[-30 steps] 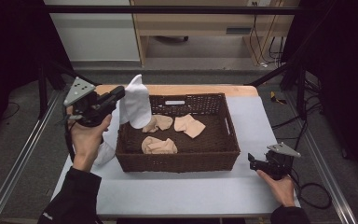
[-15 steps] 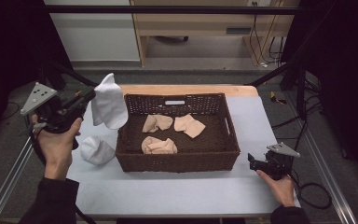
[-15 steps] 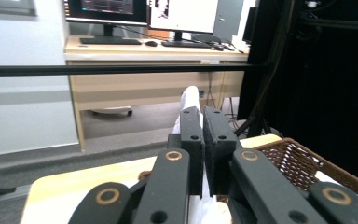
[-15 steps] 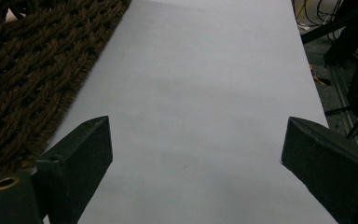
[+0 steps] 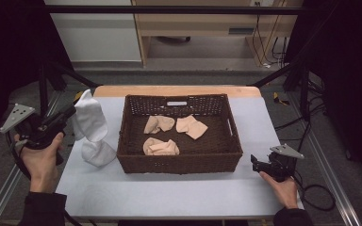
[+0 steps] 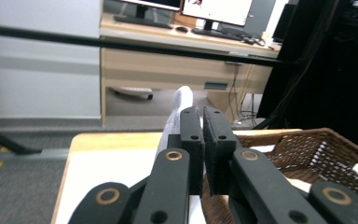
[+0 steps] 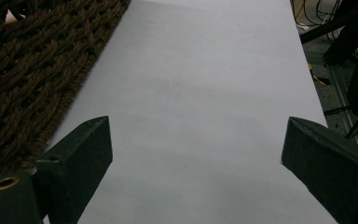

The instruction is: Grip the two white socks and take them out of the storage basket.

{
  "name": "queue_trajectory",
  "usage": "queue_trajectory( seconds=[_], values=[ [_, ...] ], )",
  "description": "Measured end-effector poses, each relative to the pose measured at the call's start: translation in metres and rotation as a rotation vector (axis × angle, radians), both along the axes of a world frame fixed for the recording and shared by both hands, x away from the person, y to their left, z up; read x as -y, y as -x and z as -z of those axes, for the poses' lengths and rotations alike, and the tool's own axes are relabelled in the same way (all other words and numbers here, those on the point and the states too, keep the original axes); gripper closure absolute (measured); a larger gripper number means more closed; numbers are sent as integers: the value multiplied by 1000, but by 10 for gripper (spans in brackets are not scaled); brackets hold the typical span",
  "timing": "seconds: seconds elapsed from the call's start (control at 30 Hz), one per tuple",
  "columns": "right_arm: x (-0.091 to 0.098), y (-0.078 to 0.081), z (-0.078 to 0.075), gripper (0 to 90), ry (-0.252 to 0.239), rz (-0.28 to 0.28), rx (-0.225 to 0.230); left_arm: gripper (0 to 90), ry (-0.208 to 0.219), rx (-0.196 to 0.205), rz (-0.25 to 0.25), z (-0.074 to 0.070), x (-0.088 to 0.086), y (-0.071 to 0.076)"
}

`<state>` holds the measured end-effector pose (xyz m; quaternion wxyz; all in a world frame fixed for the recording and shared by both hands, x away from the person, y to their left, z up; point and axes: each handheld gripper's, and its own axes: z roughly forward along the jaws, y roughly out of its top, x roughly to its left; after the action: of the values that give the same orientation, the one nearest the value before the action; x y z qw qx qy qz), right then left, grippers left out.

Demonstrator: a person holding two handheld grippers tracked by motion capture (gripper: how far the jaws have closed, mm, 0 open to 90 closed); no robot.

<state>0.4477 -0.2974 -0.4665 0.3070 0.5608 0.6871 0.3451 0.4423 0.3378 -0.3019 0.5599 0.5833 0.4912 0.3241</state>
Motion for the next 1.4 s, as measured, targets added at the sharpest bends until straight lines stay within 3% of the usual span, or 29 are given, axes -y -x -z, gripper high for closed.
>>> queue_trajectory(
  seconds=[0.13,0.17,0.2,0.23,0.27,0.37,0.67,0.77,0.9,1.0,1.07,1.27,1.4],
  values=[
    [0,0,0,89,1,0,1,866,-11,-53,-24,25,-8,-1],
    [0,0,0,89,1,0,1,866,-11,-53,-24,25,-8,-1],
    [0,0,0,88,5,-1,0,866,-20,-85,-32,39,-9,-3],
    [0,0,0,88,5,-1,0,865,-20,-85,-32,39,-9,-3],
    [0,1,0,88,3,-3,0,865,-27,-122,-35,54,-9,-6],
    [0,1,0,88,5,-4,0,866,-45,-157,-36,68,-7,-8],
    [1,2,-2,82,-11,2,6,855,-173,-328,-31,121,8,-16],
    [2,2,-1,68,-11,7,6,785,-232,-371,-21,134,18,-18],
    [3,3,-2,58,-14,13,15,681,-258,-359,-21,137,24,-15],
    [4,3,-2,52,-21,19,18,524,-240,-356,-39,136,25,-8],
    [3,3,-2,52,-17,17,17,465,-226,-353,-40,136,23,-4],
    [4,4,-2,50,-14,19,20,363,-208,-352,-54,138,17,9],
    [4,5,-3,53,-15,25,24,292,-187,-378,-45,142,12,20]
  ],
)
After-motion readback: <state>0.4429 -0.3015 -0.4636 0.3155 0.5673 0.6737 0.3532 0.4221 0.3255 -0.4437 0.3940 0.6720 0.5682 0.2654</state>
